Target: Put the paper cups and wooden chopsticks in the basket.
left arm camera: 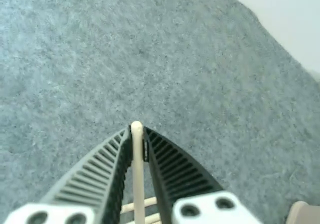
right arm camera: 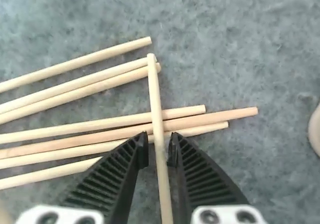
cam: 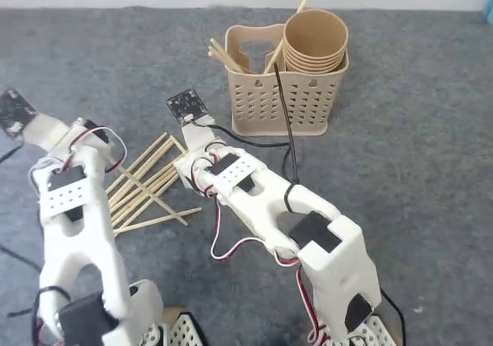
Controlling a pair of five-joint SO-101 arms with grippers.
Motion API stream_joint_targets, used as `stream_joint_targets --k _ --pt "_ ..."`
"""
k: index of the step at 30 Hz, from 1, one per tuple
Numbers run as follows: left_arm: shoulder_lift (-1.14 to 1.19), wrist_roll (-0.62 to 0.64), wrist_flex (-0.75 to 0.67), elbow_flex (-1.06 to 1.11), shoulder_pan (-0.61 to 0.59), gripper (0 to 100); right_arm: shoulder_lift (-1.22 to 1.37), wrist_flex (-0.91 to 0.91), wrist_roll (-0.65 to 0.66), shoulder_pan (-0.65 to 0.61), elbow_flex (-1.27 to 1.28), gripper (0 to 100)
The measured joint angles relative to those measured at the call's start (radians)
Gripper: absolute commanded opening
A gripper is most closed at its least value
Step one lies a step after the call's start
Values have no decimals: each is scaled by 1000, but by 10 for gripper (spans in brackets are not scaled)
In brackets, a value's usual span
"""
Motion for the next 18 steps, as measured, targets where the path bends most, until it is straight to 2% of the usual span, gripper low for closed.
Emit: stream_joint_targets --k 8,14,18 --pt "153 0 -80 -23 -2 12 -74 135 0 0 -3 7" --pt "178 0 -83 -43 -2 12 -353 313 0 5 -3 7" --pt "178 -2 -92 -43 0 12 -586 348 0 2 -3 6"
